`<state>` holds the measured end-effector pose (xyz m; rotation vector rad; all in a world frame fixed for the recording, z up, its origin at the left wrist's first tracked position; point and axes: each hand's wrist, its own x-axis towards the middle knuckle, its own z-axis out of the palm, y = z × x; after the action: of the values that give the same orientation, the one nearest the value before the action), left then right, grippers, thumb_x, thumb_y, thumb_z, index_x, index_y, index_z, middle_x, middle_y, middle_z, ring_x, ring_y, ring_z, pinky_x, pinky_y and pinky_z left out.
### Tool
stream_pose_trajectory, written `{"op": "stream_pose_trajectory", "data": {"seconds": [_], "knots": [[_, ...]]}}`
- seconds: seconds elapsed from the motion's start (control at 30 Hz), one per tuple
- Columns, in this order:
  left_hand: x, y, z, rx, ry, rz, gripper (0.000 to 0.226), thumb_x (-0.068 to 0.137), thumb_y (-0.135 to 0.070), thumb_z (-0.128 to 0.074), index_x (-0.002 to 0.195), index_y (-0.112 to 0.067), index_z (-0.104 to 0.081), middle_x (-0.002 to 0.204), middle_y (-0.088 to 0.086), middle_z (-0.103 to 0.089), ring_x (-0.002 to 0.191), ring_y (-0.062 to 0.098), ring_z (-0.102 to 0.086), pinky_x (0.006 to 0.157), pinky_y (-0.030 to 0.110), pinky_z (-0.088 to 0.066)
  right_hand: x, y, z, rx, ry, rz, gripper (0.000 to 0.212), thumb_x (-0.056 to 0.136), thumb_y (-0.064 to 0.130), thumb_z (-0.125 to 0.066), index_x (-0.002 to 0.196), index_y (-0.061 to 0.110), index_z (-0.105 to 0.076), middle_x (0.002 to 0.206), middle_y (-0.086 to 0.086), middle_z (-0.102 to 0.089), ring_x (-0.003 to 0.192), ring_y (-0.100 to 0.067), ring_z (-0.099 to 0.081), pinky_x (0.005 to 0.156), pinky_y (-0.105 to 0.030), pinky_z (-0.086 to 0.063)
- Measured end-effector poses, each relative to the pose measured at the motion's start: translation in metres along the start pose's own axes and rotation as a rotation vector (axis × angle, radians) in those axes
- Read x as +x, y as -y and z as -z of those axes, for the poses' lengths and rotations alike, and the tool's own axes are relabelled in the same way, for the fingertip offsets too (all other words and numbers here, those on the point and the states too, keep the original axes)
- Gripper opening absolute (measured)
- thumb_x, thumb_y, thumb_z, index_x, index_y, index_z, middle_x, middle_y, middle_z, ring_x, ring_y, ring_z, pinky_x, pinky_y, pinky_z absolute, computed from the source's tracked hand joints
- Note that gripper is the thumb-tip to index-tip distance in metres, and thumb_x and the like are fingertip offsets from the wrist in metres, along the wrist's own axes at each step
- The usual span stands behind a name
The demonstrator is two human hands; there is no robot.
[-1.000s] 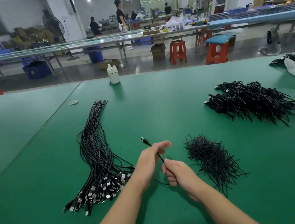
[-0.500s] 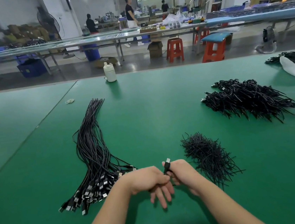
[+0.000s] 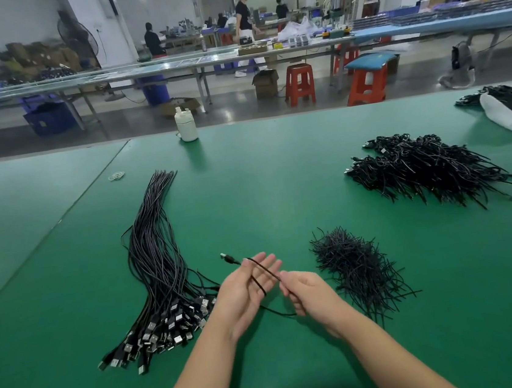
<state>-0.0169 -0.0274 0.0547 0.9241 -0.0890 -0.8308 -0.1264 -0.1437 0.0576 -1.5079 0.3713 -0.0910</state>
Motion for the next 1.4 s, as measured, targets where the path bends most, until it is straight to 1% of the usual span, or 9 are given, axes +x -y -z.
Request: {"op": "stream_pose_trajectory", "data": {"seconds": [0.2, 0.33, 0.43, 0.6, 0.77, 0.93, 1.07, 1.2, 1.4], "knots": [[0.011, -0.006, -0.011, -0.22, 0.022, -0.061, 0.047, 0.108, -0.028, -0.027, 0.125, 0.008, -0.051, 0.122, 0.027, -0.065, 0.111, 0.033, -0.067, 0.083, 0.036, -0.058, -0.001, -0.021, -0.004, -0.045, -0.021, -0.088, 0.04, 0.104, 0.035, -0.045, 0.067, 0.021, -0.046, 0.057, 0.003, -0.03, 0.05, -0.012, -0.022, 0.049, -0.027, -0.018], [-0.003, -0.013, -0.02, 0.226, 0.139, -0.02, 0.038, 0.106, -0.024, -0.034, 0.114, 0.005, -0.058, 0.11, 0.023, -0.071, 0.054, 0.016, -0.064, 0.048, 0.022, -0.046, -0.002, -0.027, 0.006, 0.239, -0.065, -0.21, 0.047, 0.1, 0.037, -0.053, 0.058, 0.024, -0.039, 0.056, 0.001, -0.017, 0.053, -0.016, -0.01, 0.049, -0.027, -0.012], [-0.017, -0.019, -0.015, 0.717, 0.383, 0.072, 0.038, 0.106, -0.024, -0.038, 0.105, 0.003, -0.065, 0.099, 0.022, -0.073, 0.036, 0.012, -0.043, 0.045, 0.026, -0.029, -0.001, -0.028, 0.021, 0.361, -0.1, -0.231, 0.049, 0.097, 0.035, -0.058, 0.052, 0.025, -0.043, 0.052, 0.003, -0.018, 0.048, -0.014, -0.011, 0.046, -0.026, -0.012], [-0.029, -0.007, -0.012, 1.297, 0.495, 0.349, 0.04, 0.108, -0.027, -0.033, 0.114, 0.002, -0.059, 0.11, 0.008, -0.074, 0.051, 0.009, -0.065, 0.045, 0.02, -0.041, -0.001, -0.024, 0.04, 0.434, -0.053, -0.224, 0.046, 0.098, 0.036, -0.056, 0.055, 0.021, -0.047, 0.051, 0.004, -0.018, 0.046, -0.014, -0.013, 0.044, -0.025, -0.013], [-0.026, 0.018, -0.017, 1.482, 0.197, 0.039, 0.029, 0.106, -0.029, -0.041, 0.088, -0.016, -0.06, 0.097, -0.008, -0.07, 0.085, 0.007, -0.067, 0.082, 0.028, -0.052, -0.005, -0.024, 0.033, 0.535, 0.06, -0.183, 0.039, 0.093, 0.04, -0.056, 0.059, 0.021, -0.051, 0.052, 0.005, -0.018, 0.044, -0.012, -0.012, 0.04, -0.023, -0.014], [-0.017, 0.025, -0.015, 1.007, 0.171, -0.029, 0.033, 0.107, -0.025, -0.038, 0.131, -0.019, -0.059, 0.125, -0.006, -0.068, 0.12, 0.005, -0.059, 0.107, 0.021, -0.04, -0.01, -0.033, 0.03, 0.384, 0.093, -0.178, 0.044, 0.099, 0.046, -0.052, 0.061, 0.025, -0.045, 0.053, 0.003, -0.02, 0.046, -0.014, -0.011, 0.042, -0.027, -0.012], [-0.007, 0.028, -0.03, 0.554, 0.075, -0.069, 0.035, 0.107, -0.026, -0.035, 0.128, -0.008, -0.056, 0.124, 0.002, -0.069, 0.123, 0.01, -0.059, 0.107, 0.026, -0.041, -0.012, -0.041, 0.026, 0.315, 0.094, -0.161, 0.044, 0.101, 0.046, -0.046, 0.064, 0.023, -0.048, 0.054, 0.002, -0.021, 0.049, -0.015, -0.01, 0.044, -0.027, -0.012], [0.001, 0.015, -0.054, 0.031, -0.014, -0.048, 0.037, 0.106, -0.021, -0.035, 0.118, 0.007, -0.057, 0.101, 0.019, -0.073, 0.093, 0.024, -0.072, 0.067, 0.025, -0.057, -0.009, -0.039, 0.021, 0.318, 0.075, -0.137, 0.044, 0.102, 0.044, -0.045, 0.064, 0.024, -0.047, 0.055, 0.001, -0.02, 0.051, -0.015, -0.009, 0.045, -0.027, -0.012], [-0.001, -0.009, -0.057, 0.311, 0.116, -0.115, 0.031, 0.103, -0.02, -0.043, 0.109, 0.005, -0.06, 0.066, 0.003, -0.061, 0.05, 0.011, -0.043, 0.048, 0.02, -0.036, 0.001, -0.019, 0.034, 0.481, 0.051, -0.151, 0.045, 0.101, 0.041, -0.048, 0.061, 0.021, -0.051, 0.055, 0.003, -0.015, 0.047, -0.013, -0.011, 0.042, -0.024, -0.014]]}}
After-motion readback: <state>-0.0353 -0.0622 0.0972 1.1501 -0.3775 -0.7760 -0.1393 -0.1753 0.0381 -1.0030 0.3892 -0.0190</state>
